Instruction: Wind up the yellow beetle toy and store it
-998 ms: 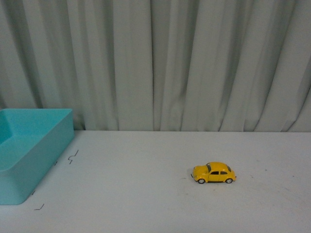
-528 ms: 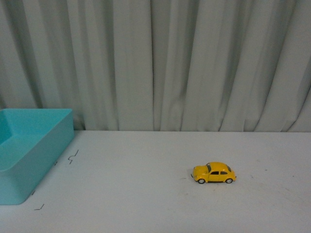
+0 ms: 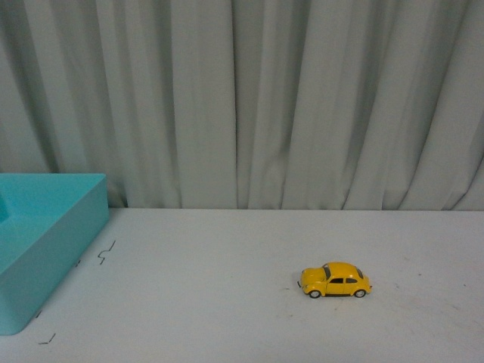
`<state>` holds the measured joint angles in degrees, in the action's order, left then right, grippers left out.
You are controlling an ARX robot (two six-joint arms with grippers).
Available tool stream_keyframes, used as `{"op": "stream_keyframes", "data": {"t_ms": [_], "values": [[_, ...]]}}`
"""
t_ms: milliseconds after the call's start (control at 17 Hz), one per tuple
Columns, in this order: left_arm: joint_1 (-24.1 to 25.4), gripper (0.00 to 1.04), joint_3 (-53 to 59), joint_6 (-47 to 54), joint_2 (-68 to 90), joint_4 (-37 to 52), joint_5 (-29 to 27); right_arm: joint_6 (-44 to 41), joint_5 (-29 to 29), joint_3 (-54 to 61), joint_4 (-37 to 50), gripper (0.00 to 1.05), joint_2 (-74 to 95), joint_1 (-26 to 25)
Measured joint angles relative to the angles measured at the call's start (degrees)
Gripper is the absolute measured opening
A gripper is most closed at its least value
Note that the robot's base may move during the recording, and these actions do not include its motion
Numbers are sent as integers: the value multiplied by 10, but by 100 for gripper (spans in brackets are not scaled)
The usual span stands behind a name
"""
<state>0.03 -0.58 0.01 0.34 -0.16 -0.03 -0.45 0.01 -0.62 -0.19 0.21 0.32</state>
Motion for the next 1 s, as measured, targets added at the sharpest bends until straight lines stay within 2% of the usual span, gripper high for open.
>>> {"op": "stream_keyframes", "data": {"t_ms": [998], "values": [[0, 98, 0, 0, 0, 0, 0, 0, 0, 0, 0, 98, 0, 0]]}}
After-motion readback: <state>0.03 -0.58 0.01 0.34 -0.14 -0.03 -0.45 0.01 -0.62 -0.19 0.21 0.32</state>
